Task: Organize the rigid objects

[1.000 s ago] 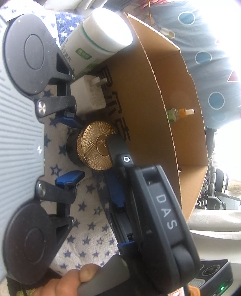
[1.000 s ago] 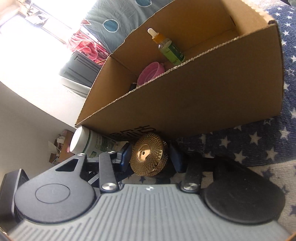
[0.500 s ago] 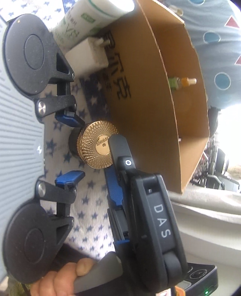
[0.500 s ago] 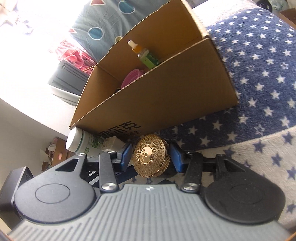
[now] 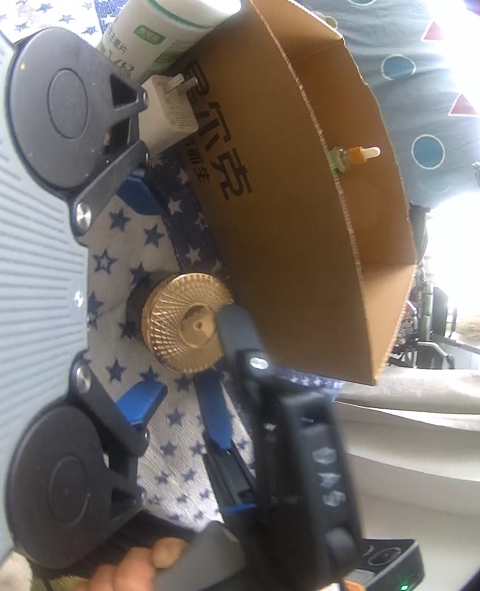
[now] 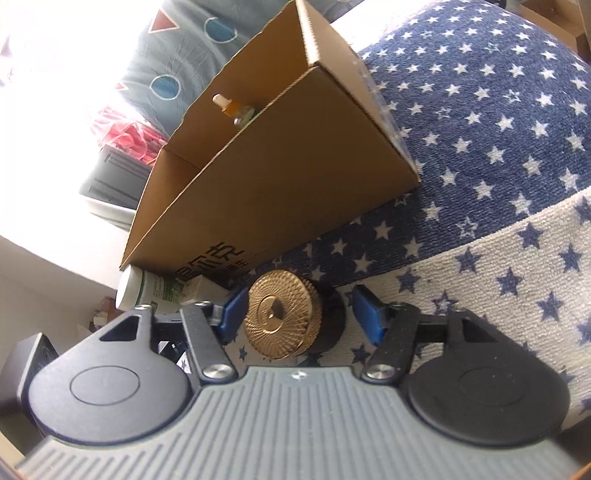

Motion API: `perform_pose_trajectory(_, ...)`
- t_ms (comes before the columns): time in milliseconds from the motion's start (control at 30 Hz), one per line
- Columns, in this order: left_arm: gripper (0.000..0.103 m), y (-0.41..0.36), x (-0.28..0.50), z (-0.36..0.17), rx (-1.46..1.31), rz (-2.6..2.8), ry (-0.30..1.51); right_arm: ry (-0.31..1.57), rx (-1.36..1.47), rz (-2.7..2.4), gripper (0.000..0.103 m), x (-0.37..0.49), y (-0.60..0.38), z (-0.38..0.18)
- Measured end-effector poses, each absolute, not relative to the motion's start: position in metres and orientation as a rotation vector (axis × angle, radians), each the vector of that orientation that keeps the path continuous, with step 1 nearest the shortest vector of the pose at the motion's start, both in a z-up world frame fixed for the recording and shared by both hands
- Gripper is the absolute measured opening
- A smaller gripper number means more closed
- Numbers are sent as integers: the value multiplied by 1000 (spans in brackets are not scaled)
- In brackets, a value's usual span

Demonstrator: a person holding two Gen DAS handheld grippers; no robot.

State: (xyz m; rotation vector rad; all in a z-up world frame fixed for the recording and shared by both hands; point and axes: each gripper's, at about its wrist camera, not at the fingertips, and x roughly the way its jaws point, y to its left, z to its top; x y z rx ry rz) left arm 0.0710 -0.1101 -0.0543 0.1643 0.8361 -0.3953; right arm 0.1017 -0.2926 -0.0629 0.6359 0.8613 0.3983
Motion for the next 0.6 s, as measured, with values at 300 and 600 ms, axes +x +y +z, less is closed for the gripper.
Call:
perform_pose_trajectory(300, 103, -111, 74, -76, 174, -431, 852, 847, 780, 405, 84, 107, -314, -82)
perform_pose_trajectory(600, 103, -113, 59, -82, 179, -420, 819, 806, 854, 456, 99, 101, -319, -93)
